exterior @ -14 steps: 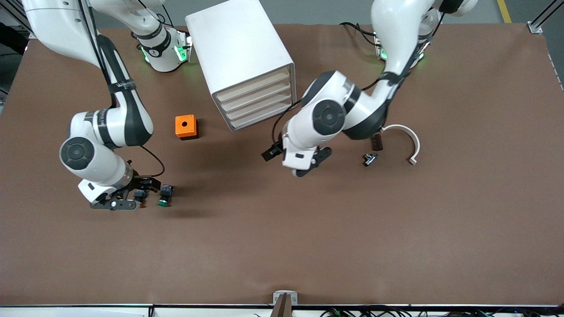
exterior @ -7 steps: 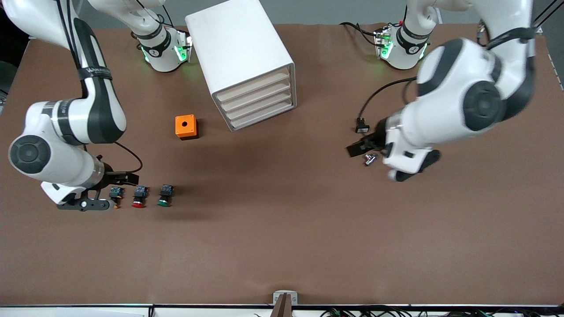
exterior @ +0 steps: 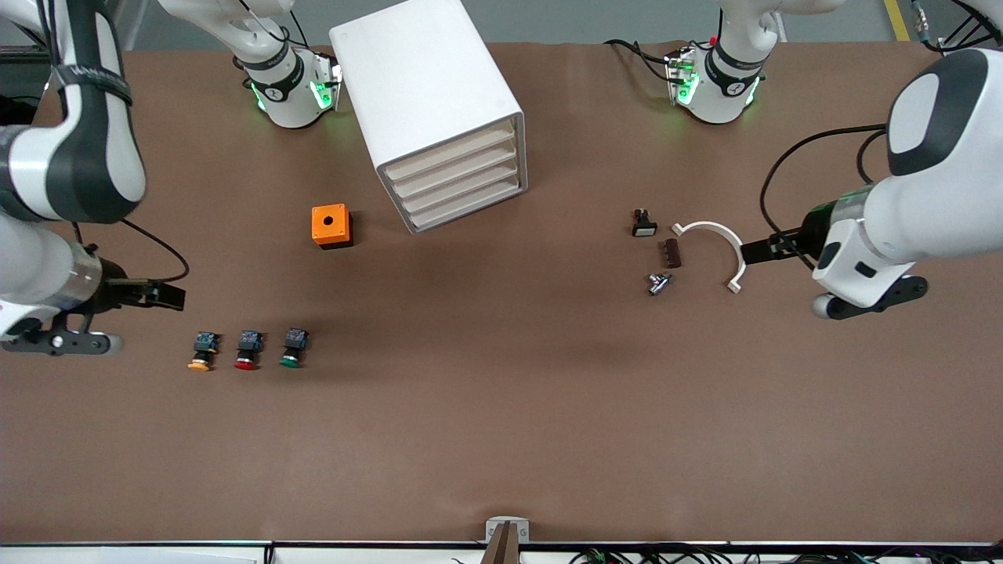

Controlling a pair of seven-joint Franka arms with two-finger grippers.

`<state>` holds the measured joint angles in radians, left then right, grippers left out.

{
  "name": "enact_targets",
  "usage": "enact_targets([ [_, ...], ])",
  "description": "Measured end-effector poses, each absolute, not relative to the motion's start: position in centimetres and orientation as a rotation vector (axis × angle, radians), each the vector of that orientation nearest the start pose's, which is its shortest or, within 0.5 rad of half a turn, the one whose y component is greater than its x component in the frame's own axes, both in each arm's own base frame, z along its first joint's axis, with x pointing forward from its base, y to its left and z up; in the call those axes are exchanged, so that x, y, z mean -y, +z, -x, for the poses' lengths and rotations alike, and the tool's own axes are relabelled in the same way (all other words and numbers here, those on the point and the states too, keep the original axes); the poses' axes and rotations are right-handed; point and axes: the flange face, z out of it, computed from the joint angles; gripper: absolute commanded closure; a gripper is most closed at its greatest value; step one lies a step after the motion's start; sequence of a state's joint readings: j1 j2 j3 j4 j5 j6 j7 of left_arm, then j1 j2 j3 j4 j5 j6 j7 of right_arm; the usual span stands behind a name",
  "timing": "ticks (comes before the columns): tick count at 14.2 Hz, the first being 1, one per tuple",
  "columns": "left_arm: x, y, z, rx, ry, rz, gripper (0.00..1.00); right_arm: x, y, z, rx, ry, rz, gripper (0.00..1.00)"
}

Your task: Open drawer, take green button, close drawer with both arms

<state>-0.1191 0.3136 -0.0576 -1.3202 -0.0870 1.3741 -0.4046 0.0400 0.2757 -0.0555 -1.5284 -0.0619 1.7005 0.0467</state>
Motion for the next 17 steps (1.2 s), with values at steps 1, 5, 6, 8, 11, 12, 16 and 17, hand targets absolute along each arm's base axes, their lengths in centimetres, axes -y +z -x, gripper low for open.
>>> enact_targets([
  [1, 9.6, 54.3, -61.2, 0.315, 0.432, 3.125, 0.01, 1.4, 50.6, -62.8, -0.090, 0.153, 3.204, 0.00],
  [5, 3.9, 54.2, -60.2, 0.215, 0.424, 3.156, 0.01, 1.4, 55.5, -60.2, -0.095, 0.139, 3.196, 0.00],
  [6, 3.6, 54.1, -59.5, 0.198, 0.395, 3.159, 0.01, 1.5, 56.7, -59.8, -0.097, 0.139, 3.195, 0.00],
  [8, 3.6, 54.1, -57.9, 0.195, 0.307, 3.167, 0.01, 1.5, 58.5, -59.3, -0.101, 0.149, 3.194, 0.00],
  [11, 3.4, 54.8, -55.7, 0.204, 0.216, 3.174, 0.01, 2.1, 58.7, -59.3, -0.109, 0.158, 3.194, 0.00],
  [12, 3.1, 55.4, -55.2, 0.210, 0.191, 3.176, 0.01, 2.5, 58.6, -59.3, -0.094, 0.162, 3.193, 0.00],
  [16, 2.0, 58.3, -54.0, 0.232, 0.085, 3.186, 0.01, 3.1, 58.4, -59.3, -0.055, 0.168, 3.191, 0.00],
  [17, 1.8, 59.1, -53.8, 0.238, 0.060, 3.188, 0.01, 3.1, 58.4, -59.3, -0.054, 0.167, 3.190, 0.00],
])
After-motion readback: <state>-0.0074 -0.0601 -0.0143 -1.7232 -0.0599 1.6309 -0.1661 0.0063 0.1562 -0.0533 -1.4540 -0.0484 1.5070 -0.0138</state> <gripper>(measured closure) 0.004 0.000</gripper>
